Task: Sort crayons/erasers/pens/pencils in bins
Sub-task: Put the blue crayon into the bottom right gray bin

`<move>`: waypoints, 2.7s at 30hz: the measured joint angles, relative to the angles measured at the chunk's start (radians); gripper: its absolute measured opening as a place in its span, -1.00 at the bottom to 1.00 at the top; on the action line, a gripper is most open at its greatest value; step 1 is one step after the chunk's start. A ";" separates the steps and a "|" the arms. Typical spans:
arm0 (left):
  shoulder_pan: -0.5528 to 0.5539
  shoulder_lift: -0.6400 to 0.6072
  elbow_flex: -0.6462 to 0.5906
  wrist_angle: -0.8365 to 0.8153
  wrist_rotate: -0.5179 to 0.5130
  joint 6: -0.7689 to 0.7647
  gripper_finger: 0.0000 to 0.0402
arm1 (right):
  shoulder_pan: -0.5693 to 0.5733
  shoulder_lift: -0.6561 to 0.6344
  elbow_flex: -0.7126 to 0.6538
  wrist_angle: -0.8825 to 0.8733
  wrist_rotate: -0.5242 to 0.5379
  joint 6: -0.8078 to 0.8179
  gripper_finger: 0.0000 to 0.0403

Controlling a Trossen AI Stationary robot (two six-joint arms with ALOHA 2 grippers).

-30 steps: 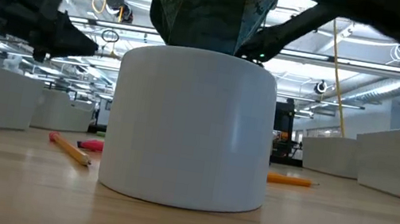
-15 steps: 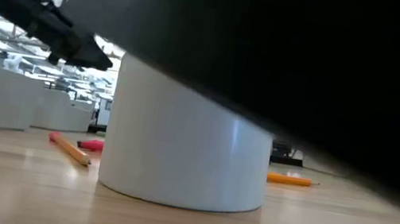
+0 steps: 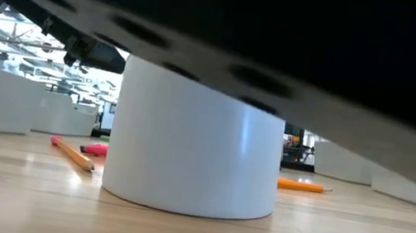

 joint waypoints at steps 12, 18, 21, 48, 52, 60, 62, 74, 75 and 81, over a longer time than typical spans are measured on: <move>-0.001 -0.001 0.000 0.001 0.000 -0.006 -0.34 | 0.017 -0.002 0.001 -0.078 0.040 -0.150 -0.67; -0.001 -0.001 0.000 0.000 0.000 -0.003 -0.34 | 0.036 -0.002 0.001 -0.111 0.124 -0.170 -0.69; -0.001 -0.001 0.000 -0.002 0.000 -0.002 -0.34 | 0.032 -0.002 0.001 -0.132 0.124 -0.189 -0.69; -0.001 -0.001 -0.001 -0.008 0.000 0.008 -0.34 | 0.018 0.001 -0.001 -0.166 0.098 -0.427 -0.53; -0.001 -0.001 -0.001 -0.014 0.000 0.008 -0.34 | 0.012 0.001 -0.002 -0.164 0.084 -0.502 -0.47; -0.001 -0.001 -0.001 -0.030 0.000 0.007 -0.34 | 0.006 0.001 -0.002 -0.163 0.068 -0.496 -0.46; -0.001 -0.001 -0.001 -0.030 0.000 0.007 -0.34 | 0.006 -0.008 -0.002 -0.158 0.073 -0.497 -0.46; -0.001 -0.001 -0.001 -0.029 -0.001 0.006 -0.34 | 0.004 -0.050 -0.005 -0.028 0.097 -0.504 -0.46; -0.001 -0.001 -0.001 -0.029 -0.001 0.006 -0.34 | 0.004 -0.049 -0.005 -0.025 0.098 -0.504 -0.46; -0.001 -0.001 -0.001 -0.029 -0.001 0.007 -0.34 | -0.006 -0.048 -0.005 -0.030 -0.002 -0.437 -0.46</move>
